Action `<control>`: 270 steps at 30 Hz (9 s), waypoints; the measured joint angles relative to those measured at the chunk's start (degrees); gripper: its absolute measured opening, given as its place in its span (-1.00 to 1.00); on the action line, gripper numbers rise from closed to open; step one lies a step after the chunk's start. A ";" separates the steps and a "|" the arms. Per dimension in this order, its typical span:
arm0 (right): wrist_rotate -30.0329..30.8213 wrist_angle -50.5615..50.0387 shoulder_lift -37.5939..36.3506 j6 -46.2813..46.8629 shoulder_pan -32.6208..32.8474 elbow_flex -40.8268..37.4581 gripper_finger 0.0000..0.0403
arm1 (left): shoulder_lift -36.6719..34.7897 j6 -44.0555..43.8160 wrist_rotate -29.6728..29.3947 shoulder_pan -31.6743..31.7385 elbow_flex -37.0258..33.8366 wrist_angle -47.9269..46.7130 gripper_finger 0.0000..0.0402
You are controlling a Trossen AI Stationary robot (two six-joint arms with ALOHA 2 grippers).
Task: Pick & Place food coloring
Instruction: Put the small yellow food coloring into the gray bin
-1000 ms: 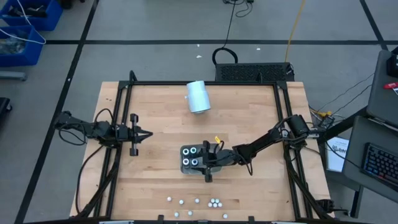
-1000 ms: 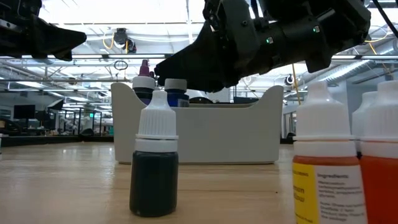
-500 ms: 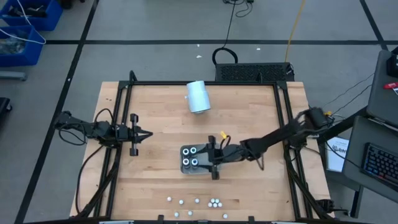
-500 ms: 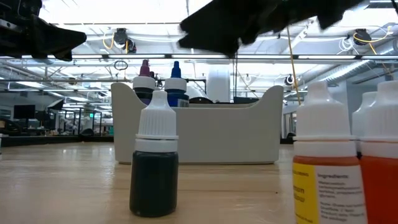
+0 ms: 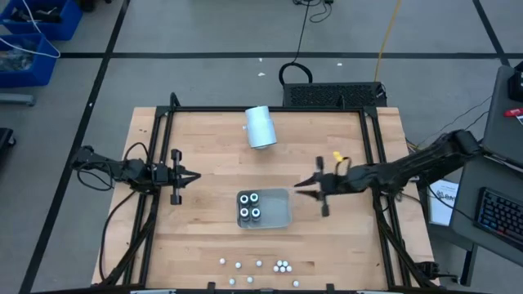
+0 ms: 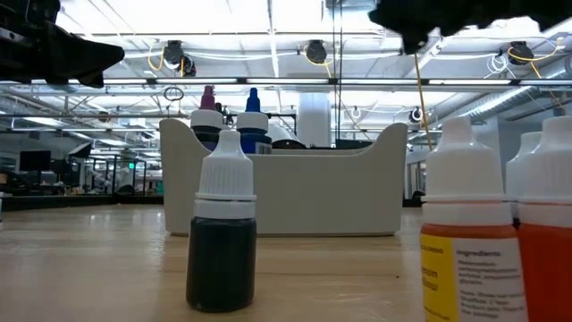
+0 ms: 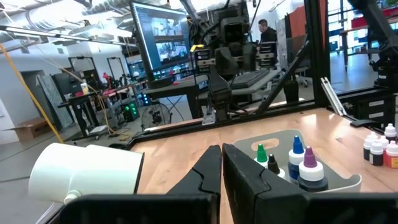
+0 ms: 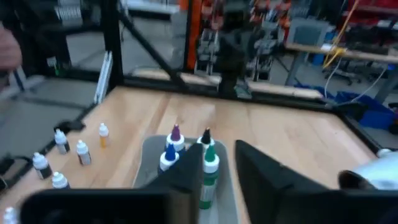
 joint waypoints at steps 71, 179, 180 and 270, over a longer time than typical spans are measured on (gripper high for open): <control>-2.71 -0.95 -40.77 -1.77 -4.50 -28.37 -1.00 | 77.70 -35.18 -0.59 -19.89 48.69 -22.03 -0.90; -2.71 1.75 -35.98 2.80 -4.46 -28.42 -1.00 | 109.10 -57.06 8.40 -27.06 66.08 -29.74 0.14; -2.71 1.84 -35.92 2.80 -4.46 -28.42 -1.00 | 109.09 -56.87 8.43 -27.07 66.12 -29.69 0.14; -2.71 2.71 -35.66 1.70 -4.47 -28.43 -1.00 | 102.12 -24.00 10.70 -4.14 88.61 -42.87 -0.61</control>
